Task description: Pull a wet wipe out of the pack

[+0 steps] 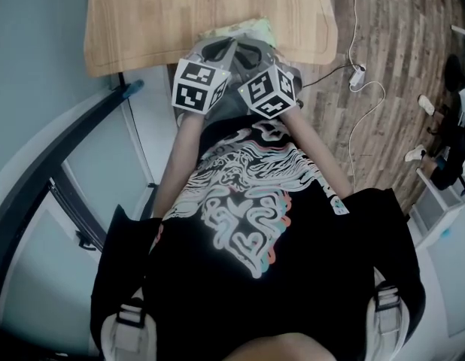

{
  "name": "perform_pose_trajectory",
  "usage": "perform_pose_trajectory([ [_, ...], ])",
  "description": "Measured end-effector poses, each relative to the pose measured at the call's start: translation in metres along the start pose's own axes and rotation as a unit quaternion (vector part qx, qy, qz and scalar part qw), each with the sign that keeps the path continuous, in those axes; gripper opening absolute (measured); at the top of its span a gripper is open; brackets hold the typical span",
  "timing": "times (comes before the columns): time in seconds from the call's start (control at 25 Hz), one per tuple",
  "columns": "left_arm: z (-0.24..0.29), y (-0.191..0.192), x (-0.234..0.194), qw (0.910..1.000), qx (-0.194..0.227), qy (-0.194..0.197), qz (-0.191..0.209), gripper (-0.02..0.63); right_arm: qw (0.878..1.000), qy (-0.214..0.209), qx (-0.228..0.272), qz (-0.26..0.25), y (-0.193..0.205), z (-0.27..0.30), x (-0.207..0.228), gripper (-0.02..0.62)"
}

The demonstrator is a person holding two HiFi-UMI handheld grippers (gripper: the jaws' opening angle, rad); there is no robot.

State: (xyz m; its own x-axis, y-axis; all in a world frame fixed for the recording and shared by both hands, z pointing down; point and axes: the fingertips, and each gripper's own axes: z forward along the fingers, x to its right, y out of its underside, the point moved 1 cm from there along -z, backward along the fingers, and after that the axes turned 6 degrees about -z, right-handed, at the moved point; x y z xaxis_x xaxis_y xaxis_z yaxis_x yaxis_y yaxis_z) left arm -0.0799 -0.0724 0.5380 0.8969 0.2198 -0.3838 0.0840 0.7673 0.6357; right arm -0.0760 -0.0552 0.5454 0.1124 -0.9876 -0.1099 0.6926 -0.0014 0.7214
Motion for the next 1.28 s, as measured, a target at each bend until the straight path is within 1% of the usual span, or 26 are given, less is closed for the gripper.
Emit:
perform_pose_trajectory([
  [0.16,-0.002,-0.001,-0.002,0.9996,0.005,0.004,-0.026,-0.003,1.000,-0.002,-0.001,0.000,0.002,0.000,0.001,0.058],
  [0.28,-0.003,-0.004,0.000,0.9996,0.006,0.006,-0.026,-0.003,1.000,-0.002,-0.001,0.001,0.004,-0.001,0.002,0.055],
  [0.44,-0.010,-0.006,0.002,0.9993,0.010,0.011,-0.035,-0.003,1.000,-0.006,0.000,-0.005,0.001,0.000,-0.002,0.041],
  [0.64,-0.013,-0.007,0.006,0.9993,0.008,0.012,-0.033,-0.003,1.000,-0.008,0.004,-0.002,0.001,-0.003,-0.002,0.037],
  [0.92,-0.021,-0.012,0.003,0.9979,0.025,0.014,-0.058,-0.003,1.000,-0.008,0.009,-0.001,0.001,-0.003,-0.003,0.037],
  [1.28,-0.028,-0.016,0.002,0.9978,0.031,0.010,-0.058,-0.003,1.000,-0.011,0.006,-0.001,0.002,-0.003,-0.003,0.035],
])
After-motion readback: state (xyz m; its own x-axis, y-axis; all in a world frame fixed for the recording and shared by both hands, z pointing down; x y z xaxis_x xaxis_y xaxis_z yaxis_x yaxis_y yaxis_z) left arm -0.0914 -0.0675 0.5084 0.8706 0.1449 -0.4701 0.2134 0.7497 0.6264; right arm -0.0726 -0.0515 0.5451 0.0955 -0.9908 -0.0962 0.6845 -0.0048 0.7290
